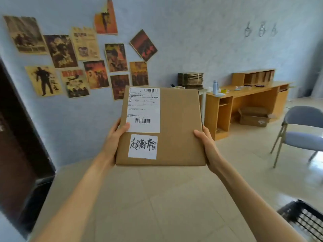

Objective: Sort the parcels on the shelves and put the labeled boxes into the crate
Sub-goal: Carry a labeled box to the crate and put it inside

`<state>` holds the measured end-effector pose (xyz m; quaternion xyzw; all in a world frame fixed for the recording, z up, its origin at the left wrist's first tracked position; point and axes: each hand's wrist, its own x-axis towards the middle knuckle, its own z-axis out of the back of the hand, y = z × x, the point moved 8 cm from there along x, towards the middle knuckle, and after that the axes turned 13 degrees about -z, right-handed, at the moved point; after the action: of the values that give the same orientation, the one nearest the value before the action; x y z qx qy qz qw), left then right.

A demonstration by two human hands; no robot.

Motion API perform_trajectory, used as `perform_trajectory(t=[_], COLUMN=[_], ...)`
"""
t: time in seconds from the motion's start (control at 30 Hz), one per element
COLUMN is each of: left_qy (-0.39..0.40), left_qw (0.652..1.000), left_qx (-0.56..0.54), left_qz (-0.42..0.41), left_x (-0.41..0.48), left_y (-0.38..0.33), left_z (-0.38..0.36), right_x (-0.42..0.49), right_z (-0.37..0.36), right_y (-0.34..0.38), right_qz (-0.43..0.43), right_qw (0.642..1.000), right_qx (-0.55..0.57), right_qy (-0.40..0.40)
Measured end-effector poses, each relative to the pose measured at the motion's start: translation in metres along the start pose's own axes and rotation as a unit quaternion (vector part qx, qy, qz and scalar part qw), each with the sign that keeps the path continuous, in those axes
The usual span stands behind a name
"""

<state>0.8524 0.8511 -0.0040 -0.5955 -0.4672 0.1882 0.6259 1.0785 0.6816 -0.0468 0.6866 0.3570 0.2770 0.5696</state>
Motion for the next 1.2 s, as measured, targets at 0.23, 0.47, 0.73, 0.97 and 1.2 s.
perform_trajectory(t=[0.23, 0.47, 0.73, 0.97, 1.2], left_qy=[0.119, 0.227, 0.362, 0.456, 0.493], left_qw=[0.988, 0.961, 0.906, 0.842, 0.791], left_qx=[-0.045, -0.047, -0.025, 0.010, 0.079], left_qz=[0.087, 0.153, 0.215, 0.287, 0.354], left_x=[0.014, 0.005, -0.008, -0.037, -0.091], left_y=[0.106, 0.195, 0.311, 0.441, 0.564], left_z=[-0.233, -0.410, -0.574, -0.671, -0.710], right_x=[-0.024, -0.063, -0.095, -0.104, -0.124], right_z=[0.236, 0.403, 0.540, 0.620, 0.671], right_y=[-0.018, -0.048, -0.105, -0.196, -0.307], right_qz=[-0.026, -0.059, -0.105, -0.179, -0.244], right_qw=[0.990, 0.961, 0.904, 0.840, 0.777], right_qx=[0.002, 0.027, 0.063, 0.106, 0.148], right_qy=[-0.139, -0.269, -0.409, -0.502, -0.560])
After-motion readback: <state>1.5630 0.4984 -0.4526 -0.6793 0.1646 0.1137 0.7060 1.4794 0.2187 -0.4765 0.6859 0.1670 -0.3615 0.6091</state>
